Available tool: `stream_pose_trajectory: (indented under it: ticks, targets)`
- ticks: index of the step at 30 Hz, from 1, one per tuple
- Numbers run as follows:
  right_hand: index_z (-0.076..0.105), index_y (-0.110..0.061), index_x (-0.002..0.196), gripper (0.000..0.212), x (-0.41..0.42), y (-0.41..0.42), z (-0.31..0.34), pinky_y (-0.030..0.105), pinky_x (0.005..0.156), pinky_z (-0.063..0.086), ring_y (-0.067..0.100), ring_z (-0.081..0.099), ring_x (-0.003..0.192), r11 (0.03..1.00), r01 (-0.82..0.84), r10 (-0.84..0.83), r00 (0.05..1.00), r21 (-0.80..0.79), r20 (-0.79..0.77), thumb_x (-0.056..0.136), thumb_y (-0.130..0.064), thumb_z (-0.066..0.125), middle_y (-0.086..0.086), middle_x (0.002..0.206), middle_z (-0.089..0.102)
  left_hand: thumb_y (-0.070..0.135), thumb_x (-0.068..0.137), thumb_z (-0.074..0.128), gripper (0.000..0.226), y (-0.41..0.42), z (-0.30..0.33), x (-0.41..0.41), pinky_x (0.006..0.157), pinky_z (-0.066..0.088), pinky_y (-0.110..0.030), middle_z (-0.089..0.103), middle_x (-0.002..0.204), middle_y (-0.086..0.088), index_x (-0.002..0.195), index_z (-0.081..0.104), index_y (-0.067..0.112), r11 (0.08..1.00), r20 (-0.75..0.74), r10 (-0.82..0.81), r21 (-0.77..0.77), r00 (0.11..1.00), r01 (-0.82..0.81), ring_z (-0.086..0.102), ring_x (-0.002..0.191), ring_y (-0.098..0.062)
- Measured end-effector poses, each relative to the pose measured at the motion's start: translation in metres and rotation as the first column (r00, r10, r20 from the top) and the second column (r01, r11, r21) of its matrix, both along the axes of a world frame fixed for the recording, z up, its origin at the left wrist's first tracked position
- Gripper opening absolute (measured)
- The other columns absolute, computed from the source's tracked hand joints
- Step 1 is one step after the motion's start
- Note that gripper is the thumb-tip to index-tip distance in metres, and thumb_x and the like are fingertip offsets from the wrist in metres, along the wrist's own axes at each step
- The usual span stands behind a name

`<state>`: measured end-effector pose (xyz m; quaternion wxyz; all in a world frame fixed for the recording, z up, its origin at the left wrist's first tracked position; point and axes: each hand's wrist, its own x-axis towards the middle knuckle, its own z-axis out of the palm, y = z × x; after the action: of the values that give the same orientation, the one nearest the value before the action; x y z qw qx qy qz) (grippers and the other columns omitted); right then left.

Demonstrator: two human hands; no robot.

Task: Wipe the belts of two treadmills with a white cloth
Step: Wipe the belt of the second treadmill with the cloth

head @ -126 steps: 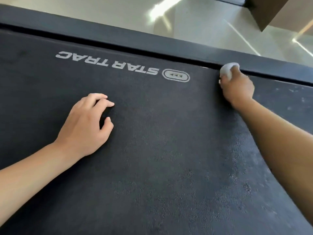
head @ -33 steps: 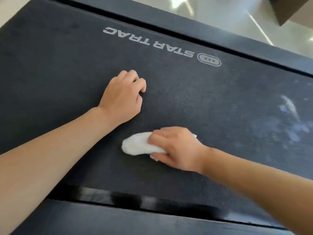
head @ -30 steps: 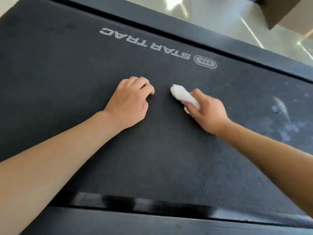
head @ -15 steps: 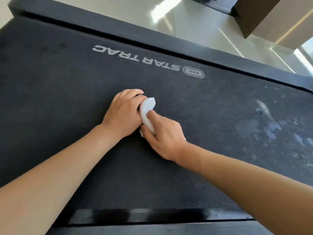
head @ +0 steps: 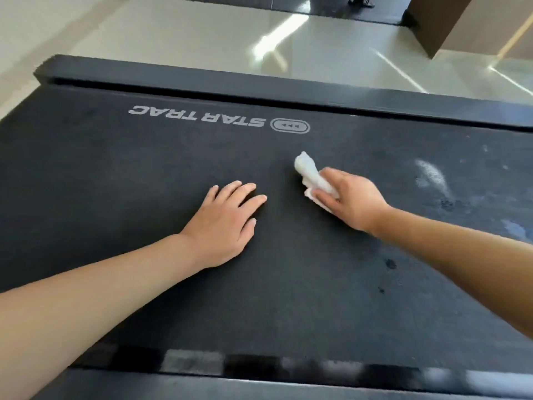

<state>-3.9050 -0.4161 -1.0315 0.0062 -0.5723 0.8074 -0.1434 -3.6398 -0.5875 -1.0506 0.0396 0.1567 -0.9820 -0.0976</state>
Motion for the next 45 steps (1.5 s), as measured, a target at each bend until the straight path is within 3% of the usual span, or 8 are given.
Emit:
stream_pose_trajectory:
  ticks: [5, 10, 16, 20, 24, 35, 41, 45]
  targets:
    - [0.039, -0.02, 0.093, 0.033, -0.086, 0.087, -0.001, 0.038, 0.066, 0.032, 0.034, 0.056, 0.084, 0.909, 0.415, -0.415, 0.91, -0.038, 0.021, 0.099, -0.05, 0.051, -0.001, 0.085, 0.053, 0.045, 0.099, 0.034, 0.056, 0.062, -0.002, -0.087, 0.121, 0.027, -0.062, 0.044, 0.159, 0.001, 0.15, 0.052, 0.029, 0.995, -0.038, -0.072, 0.062, 0.997, 0.074, 0.035, 0.15, -0.028]
    - [0.045, -0.023, 0.091, 0.032, 0.036, 0.135, 0.005, 0.039, 0.066, 0.046, 0.02, 0.054, 0.078, 0.998, -0.063, 0.065, 0.994, -0.023, 0.091, 0.096, -0.054, 0.053, -0.009, 0.086, 0.053, 0.033, 0.096, 0.044, 0.05, 0.067, -0.005, -0.111, 0.121, 0.031, -0.054, 0.051, 0.152, 0.002, 0.143, 0.059, 0.028, 0.994, -0.148, -0.036, 0.1, 0.988, 0.051, 0.043, 0.143, -0.024]
    - [0.057, -0.016, 0.096, 0.034, 0.091, 0.158, -0.002, 0.037, 0.061, 0.042, 0.025, 0.052, 0.074, 0.883, -0.47, 0.468, 0.874, -0.017, 0.128, 0.103, -0.049, 0.052, -0.001, 0.088, 0.056, 0.031, 0.094, 0.045, 0.049, 0.066, -0.01, -0.114, 0.118, 0.034, -0.056, 0.055, 0.147, 0.0, 0.14, 0.063, 0.026, 0.996, -0.2, -0.049, 0.068, 0.978, 0.064, 0.048, 0.137, -0.027]
    - [0.049, -0.019, 0.097, 0.035, -0.014, 0.133, 0.005, 0.037, 0.065, 0.04, 0.027, 0.061, 0.084, 0.994, 0.104, -0.102, 0.994, -0.042, 0.047, 0.099, -0.054, 0.054, -0.006, 0.087, 0.058, 0.035, 0.094, 0.042, 0.051, 0.067, -0.009, -0.112, 0.116, 0.036, -0.056, 0.056, 0.146, -0.002, 0.14, 0.063, 0.025, 0.996, -0.188, -0.048, 0.06, 0.981, 0.06, 0.05, 0.135, -0.028]
    - [0.04, -0.021, 0.095, 0.037, -0.07, 0.125, 0.006, 0.037, 0.062, 0.035, 0.032, 0.061, 0.082, 0.874, 0.486, -0.485, 0.873, -0.001, -0.042, 0.099, -0.057, 0.047, -0.003, 0.083, 0.057, 0.035, 0.094, 0.037, 0.053, 0.07, -0.008, -0.112, 0.109, 0.041, -0.058, 0.058, 0.144, -0.006, 0.138, 0.063, 0.023, 0.998, -0.163, -0.059, 0.006, 0.985, 0.061, 0.054, 0.132, -0.033]
    - [0.059, -0.018, 0.1, 0.034, 0.08, 0.156, 0.005, 0.036, 0.069, 0.045, 0.024, 0.059, 0.082, 0.925, -0.38, 0.379, 0.92, -0.016, 0.096, 0.101, -0.051, 0.054, -0.002, 0.092, 0.059, 0.033, 0.092, 0.039, 0.053, 0.073, -0.005, -0.114, 0.109, 0.042, -0.059, 0.059, 0.143, -0.006, 0.138, 0.063, 0.022, 0.999, -0.131, -0.042, -0.024, 0.99, 0.039, 0.054, 0.133, -0.033]
    - [0.043, -0.023, 0.098, 0.034, -0.064, 0.13, 0.008, 0.036, 0.064, 0.033, 0.031, 0.062, 0.088, 0.909, 0.417, -0.416, 0.909, 0.022, -0.033, 0.1, -0.057, 0.048, -0.007, 0.086, 0.052, 0.031, 0.094, 0.037, 0.054, 0.082, -0.001, -0.112, 0.106, 0.047, -0.056, 0.06, 0.144, -0.009, 0.14, 0.062, 0.019, 0.997, -0.08, -0.032, -0.067, 0.996, 0.027, 0.054, 0.135, -0.036]
    - [0.038, -0.02, 0.095, 0.033, -0.032, 0.114, 0.007, 0.038, 0.062, 0.037, 0.032, 0.062, 0.083, 0.91, 0.414, -0.413, 0.91, 0.01, -0.037, 0.101, -0.052, 0.045, 0.0, 0.086, 0.058, 0.032, 0.095, 0.032, 0.057, 0.082, 0.0, -0.112, 0.108, 0.046, -0.055, 0.058, 0.148, -0.01, 0.142, 0.061, 0.018, 0.998, -0.073, -0.024, -0.057, 0.997, 0.019, 0.052, 0.138, -0.037]
